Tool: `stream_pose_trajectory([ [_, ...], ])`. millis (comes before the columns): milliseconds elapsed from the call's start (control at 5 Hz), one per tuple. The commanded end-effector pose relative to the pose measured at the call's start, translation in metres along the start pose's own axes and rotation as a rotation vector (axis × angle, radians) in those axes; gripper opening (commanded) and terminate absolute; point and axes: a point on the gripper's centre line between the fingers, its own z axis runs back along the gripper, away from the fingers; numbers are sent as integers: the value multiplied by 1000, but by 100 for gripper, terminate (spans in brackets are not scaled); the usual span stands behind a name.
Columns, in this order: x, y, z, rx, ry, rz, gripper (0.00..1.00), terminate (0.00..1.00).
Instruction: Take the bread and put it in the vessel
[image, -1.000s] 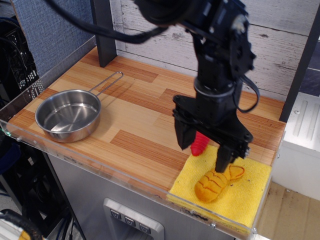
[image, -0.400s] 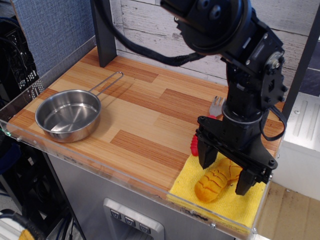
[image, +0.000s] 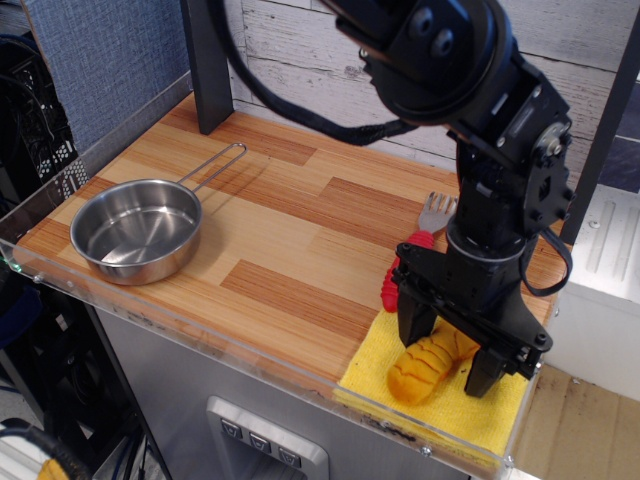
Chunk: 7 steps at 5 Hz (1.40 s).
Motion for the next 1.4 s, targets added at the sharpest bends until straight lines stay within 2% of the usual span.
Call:
stream_pose_trajectory([
  [0, -2, 6, 4, -5, -4, 18, 0, 0],
  [200, -5, 11, 11, -9, -12, 24, 0, 0],
  [400, -14, 30, 36, -46, -56, 50, 0, 0],
  [600, -25, 57, 65, -99, -109, 99, 0, 0],
  [800, -44, 101, 84, -173, -136, 207, 0, 0],
  [1000, -56, 140, 79, -191, -110, 292, 0, 0],
  [1200, -67, 175, 66, -162, -71, 372, 0, 0],
])
